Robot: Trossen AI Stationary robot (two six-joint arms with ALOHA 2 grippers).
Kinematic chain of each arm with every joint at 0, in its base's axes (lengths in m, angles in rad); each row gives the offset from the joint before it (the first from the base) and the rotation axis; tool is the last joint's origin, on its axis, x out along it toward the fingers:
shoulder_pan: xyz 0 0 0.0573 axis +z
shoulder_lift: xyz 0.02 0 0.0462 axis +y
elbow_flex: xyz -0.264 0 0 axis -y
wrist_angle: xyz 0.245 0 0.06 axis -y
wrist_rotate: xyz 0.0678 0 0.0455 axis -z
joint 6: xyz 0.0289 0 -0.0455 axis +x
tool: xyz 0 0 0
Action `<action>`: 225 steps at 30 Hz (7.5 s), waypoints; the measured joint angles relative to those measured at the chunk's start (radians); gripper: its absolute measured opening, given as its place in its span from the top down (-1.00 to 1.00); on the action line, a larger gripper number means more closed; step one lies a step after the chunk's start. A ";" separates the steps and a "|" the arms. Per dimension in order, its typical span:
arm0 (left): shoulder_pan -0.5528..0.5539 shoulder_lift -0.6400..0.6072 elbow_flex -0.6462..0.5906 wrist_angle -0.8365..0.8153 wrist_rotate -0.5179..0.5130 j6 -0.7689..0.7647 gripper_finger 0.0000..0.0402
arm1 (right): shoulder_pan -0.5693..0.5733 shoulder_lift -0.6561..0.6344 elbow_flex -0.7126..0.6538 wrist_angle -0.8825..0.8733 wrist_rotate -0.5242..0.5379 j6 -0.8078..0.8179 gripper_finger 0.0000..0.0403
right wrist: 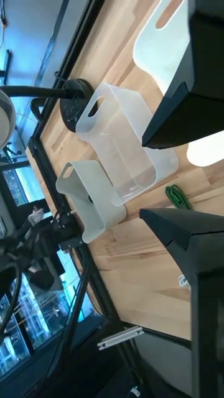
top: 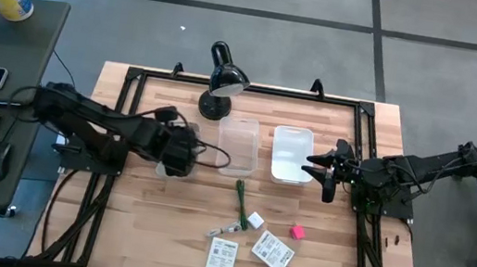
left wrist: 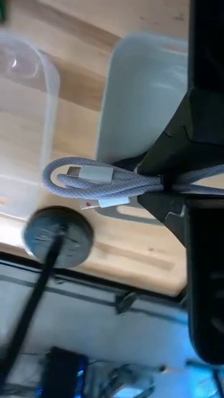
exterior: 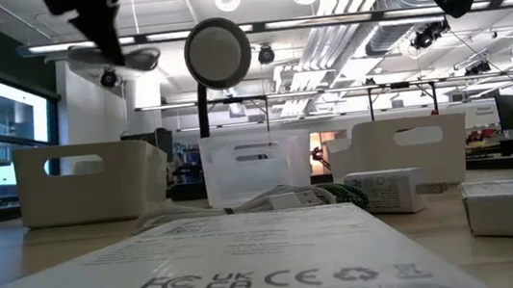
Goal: Pick and place items into bin
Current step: Put the gray charger cable into the gray bin, then put the green charger cable into the gray bin
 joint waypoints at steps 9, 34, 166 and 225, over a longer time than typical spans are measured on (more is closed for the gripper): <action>0.013 -0.181 -0.338 0.306 0.012 -0.214 0.92 | 0.000 0.000 0.000 0.002 0.056 0.000 0.22; 0.275 -0.229 -0.571 0.629 0.157 -0.090 0.86 | 0.000 0.000 0.000 0.004 0.102 0.049 0.22; 0.005 0.672 0.132 0.951 0.454 1.752 0.36 | 0.000 -0.401 0.000 -0.160 -0.170 0.108 0.23; 0.045 0.786 0.314 0.762 0.577 1.725 0.53 | 0.000 -0.401 0.000 -0.161 -0.131 0.137 0.23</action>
